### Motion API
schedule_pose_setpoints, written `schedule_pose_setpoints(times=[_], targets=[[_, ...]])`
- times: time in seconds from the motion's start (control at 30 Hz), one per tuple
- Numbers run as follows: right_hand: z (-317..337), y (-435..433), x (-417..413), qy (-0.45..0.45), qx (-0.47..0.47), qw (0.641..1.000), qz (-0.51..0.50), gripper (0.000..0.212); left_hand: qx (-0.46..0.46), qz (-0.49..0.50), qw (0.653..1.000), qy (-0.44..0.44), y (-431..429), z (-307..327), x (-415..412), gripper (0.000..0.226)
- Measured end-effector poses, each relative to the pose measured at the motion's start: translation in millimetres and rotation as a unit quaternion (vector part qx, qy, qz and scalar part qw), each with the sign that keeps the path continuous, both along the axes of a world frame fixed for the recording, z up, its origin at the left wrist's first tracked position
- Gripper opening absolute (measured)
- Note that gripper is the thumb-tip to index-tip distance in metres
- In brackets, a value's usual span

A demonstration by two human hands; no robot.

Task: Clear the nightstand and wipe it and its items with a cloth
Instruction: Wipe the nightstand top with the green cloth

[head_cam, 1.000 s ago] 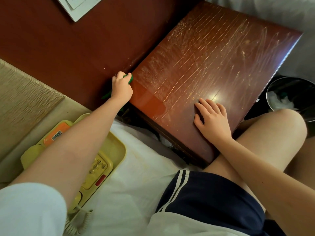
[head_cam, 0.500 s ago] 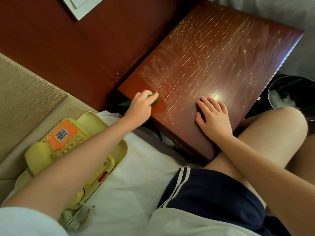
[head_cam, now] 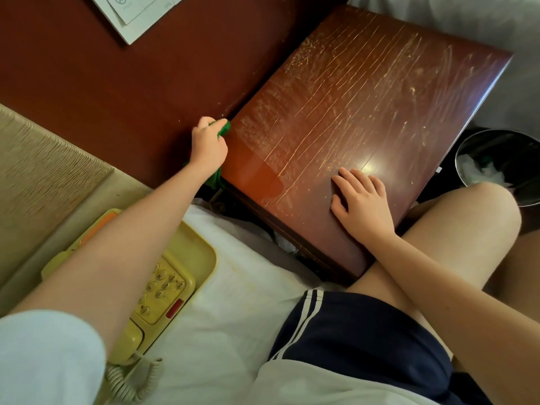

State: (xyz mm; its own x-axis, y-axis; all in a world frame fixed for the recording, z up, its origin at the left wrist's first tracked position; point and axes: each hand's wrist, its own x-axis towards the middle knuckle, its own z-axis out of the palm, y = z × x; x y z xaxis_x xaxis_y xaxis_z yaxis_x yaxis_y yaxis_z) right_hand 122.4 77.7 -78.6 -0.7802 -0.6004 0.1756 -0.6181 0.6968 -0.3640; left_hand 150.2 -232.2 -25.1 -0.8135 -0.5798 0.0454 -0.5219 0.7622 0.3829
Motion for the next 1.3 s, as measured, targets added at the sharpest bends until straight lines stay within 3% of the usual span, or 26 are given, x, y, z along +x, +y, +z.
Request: schedule_pose_setpoints(times=[0.2, 0.7, 0.8, 0.87, 1.0, 1.13, 1.3], targets=[[-1, 0, 0, -0.009, -0.008, 1.0, -0.003, 0.041, -0.022, 0.018, 0.999, -0.035, 8, -15, -11, 0.048], [0, 0, 0, -0.003, -0.012, 1.0, -0.003, 0.041, -0.06, -0.139, 0.988, -0.019, 69, -25, 48, 0.051], [-1, -1, -1, 0.002, -0.012, 1.0, -0.002, 0.041, -0.039, -0.19, 0.981, -0.025, 81, -24, 60, 0.05], [-1, -1, -1, 0.0, -0.01, 1.0, -0.002, 0.041, 0.021, -0.217, 0.975, -0.038, 75, -17, 59, 0.048], [-1, -1, -2, -0.006, -0.008, 1.0, -0.003, 0.041, 0.107, -0.125, 0.986, -0.008, 37, 2, 31, 0.045], [-1, -1, -1, -0.001, -0.005, 1.0, -0.006, 0.041, 0.063, 0.019, 0.998, -0.004, 5, 2, -1, 0.046], [0, -1, -1, 0.006, -0.008, 1.0, -0.006, 0.041, 0.029, 0.023, 0.999, -0.035, 3, -8, -25, 0.046]])
